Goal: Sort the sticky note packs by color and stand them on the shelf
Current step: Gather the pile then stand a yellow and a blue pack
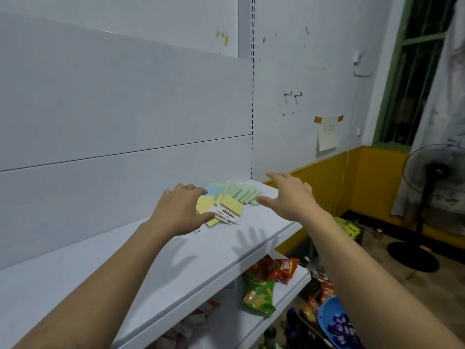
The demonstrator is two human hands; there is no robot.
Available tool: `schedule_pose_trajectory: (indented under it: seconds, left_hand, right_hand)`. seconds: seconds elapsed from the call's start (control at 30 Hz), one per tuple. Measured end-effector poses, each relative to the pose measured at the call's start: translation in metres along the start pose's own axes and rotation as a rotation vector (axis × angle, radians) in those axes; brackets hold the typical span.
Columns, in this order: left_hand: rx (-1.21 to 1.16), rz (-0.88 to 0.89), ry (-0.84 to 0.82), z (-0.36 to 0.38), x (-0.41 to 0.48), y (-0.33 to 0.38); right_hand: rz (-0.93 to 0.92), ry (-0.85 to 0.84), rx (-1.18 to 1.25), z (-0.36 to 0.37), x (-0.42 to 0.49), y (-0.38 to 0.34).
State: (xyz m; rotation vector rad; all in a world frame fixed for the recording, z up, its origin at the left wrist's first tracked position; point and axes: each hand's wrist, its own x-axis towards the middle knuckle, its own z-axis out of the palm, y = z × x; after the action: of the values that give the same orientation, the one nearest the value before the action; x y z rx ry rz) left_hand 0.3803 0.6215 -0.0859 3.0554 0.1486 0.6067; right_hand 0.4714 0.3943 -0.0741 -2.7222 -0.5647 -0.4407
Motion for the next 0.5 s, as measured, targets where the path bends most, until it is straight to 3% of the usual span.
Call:
schedule_pose_trajectory:
  seconds: [0.5]
  left_hand:
    - [-0.079, -0.026, -0.008, 0.042, 0.068, -0.084]
  right_hand:
    - [-0.046, -0.125, -0.003, 0.044, 0.088, -0.051]
